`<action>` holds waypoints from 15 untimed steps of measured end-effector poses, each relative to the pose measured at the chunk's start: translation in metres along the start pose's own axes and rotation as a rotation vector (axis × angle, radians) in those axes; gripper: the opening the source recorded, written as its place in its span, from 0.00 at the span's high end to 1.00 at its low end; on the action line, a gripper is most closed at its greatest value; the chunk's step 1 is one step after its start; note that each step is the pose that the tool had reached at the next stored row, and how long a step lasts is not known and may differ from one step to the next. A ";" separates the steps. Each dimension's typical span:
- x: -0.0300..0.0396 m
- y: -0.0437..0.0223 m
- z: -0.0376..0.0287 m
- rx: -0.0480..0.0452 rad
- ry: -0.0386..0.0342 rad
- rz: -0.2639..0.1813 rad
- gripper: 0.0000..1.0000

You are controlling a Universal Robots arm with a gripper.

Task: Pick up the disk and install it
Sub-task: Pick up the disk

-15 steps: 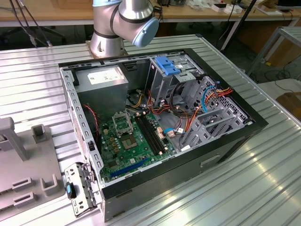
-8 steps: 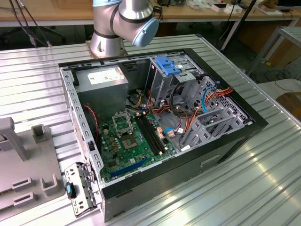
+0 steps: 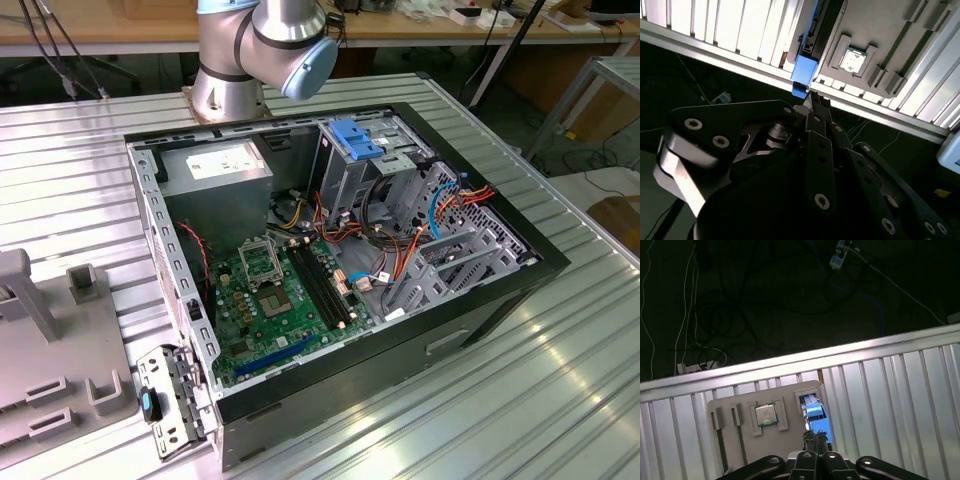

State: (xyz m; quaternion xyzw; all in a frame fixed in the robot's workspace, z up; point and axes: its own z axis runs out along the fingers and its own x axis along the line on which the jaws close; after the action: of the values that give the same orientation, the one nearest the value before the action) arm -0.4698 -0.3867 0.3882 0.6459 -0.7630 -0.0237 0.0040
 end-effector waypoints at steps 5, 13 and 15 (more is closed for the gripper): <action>0.0001 0.0000 0.0026 0.0042 0.0050 -0.122 0.89; 0.0000 -0.0003 0.0069 0.0469 0.0051 -0.153 0.52; -0.0008 -0.0003 0.0106 0.0469 0.0051 -0.155 0.52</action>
State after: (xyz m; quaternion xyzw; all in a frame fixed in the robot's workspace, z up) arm -0.4698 -0.3857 0.3777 0.7032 -0.7109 -0.0044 -0.0110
